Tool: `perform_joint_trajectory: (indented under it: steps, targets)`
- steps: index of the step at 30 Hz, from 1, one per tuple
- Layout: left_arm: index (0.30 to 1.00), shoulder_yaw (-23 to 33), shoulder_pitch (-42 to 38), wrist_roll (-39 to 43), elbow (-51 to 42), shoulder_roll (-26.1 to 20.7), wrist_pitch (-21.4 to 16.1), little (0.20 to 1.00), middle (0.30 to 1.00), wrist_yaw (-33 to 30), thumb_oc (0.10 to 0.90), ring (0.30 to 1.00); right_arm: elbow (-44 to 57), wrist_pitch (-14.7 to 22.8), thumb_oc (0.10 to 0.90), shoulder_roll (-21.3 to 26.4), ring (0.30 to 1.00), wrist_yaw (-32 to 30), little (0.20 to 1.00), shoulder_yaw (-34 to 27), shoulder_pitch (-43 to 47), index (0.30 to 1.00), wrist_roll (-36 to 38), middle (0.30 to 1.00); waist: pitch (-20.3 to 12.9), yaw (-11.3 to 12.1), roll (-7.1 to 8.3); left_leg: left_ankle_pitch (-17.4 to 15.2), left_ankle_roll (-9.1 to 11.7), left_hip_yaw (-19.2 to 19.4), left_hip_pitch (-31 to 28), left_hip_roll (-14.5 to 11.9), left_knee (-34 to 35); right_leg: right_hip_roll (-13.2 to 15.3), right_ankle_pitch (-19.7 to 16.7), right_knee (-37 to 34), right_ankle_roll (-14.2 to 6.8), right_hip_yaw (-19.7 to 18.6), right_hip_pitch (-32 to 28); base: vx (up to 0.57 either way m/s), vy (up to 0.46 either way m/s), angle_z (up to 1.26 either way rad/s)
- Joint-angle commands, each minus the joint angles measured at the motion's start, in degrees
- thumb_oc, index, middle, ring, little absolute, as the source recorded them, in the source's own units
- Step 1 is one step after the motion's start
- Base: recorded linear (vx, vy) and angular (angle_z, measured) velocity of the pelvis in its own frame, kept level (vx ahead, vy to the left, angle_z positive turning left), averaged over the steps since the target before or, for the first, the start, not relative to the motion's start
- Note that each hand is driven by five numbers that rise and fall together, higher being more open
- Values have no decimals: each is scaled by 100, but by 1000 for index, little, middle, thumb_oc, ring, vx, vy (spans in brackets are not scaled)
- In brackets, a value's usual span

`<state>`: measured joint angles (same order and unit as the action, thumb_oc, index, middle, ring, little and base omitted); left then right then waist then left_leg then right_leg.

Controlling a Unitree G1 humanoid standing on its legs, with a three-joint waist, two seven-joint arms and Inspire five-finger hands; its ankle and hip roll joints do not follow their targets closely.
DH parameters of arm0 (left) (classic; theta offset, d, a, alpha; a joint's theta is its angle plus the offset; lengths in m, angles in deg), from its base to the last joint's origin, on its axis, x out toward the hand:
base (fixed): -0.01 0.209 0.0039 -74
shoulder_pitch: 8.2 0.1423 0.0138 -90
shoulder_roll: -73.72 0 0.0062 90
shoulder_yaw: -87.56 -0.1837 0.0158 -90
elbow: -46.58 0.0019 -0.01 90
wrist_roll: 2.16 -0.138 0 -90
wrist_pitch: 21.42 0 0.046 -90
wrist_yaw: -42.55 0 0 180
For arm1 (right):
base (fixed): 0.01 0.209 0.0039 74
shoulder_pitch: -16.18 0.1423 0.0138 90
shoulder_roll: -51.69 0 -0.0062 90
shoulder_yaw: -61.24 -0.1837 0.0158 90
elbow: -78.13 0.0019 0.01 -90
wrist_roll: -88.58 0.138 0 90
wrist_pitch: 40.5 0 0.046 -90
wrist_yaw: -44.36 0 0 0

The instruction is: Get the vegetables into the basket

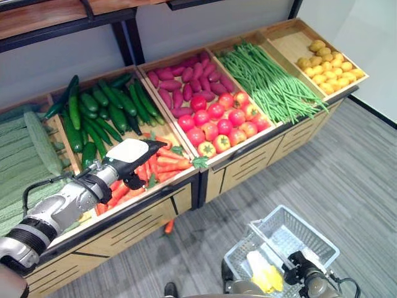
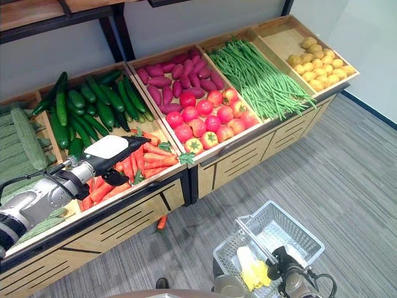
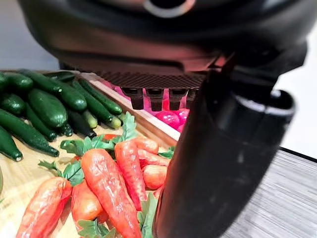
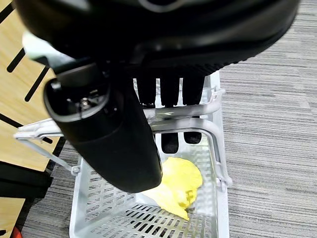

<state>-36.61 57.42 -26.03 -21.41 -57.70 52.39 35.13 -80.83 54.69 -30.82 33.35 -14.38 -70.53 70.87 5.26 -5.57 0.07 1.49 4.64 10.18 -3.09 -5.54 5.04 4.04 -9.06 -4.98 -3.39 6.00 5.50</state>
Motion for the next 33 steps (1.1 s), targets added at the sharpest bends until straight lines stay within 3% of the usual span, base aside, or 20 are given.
perform_joint_trajectory:
  steps: [1,13,14,15,19,20,33]
  targets:
    - [1000,547,-1009,3,265,-149,130,1000,1000,-580,900,1000,126,148,400,395,300,-198,300,186,296,300,1,300,-282,8,282,-184,169,-221,34,-181,-4,796,-131,-2,-924,-47,20,-6,10,-8]
    - [1000,1046,-1088,679,737,786,308,1000,1000,-959,900,1000,157,49,400,304,300,-245,300,234,514,300,70,300,-41,-52,320,-105,162,-181,282,-206,-4,750,-178,-2,-887,-150,326,-14,1,-6]
    - [926,1087,-1098,786,710,856,287,926,926,-975,847,926,134,47,400,296,300,-249,300,245,527,300,71,300,-33,-56,323,-104,165,-176,288,-212,-4,742,-179,-2,-884,-156,342,0,0,0]
    - [915,1117,-1103,909,685,926,252,915,915,-1006,839,915,127,43,400,281,300,-257,300,256,544,300,76,300,-19,-64,328,-103,168,-176,296,-215,-4,737,-177,-2,-882,-162,356,0,0,0]
    - [959,1172,-1114,1225,352,1040,178,959,959,-945,871,959,153,32,400,257,300,-282,300,285,574,300,97,300,-7,-74,341,-109,177,-167,300,-235,-4,714,-164,-2,-864,-184,368,0,0,0]
    - [1000,1141,-1123,1239,281,1063,160,1000,1000,-924,900,1000,139,31,400,254,300,-284,300,281,570,300,102,300,-6,-74,345,-111,179,-163,290,-240,-4,712,-160,-2,-863,-182,357,0,0,0]
    - [1000,782,-1194,1189,253,1157,107,1000,1000,-653,900,1000,161,50,400,250,300,-288,300,328,566,300,71,300,31,-145,337,-152,185,-90,218,-276,-4,678,-135,-2,-853,-250,360,0,0,0]
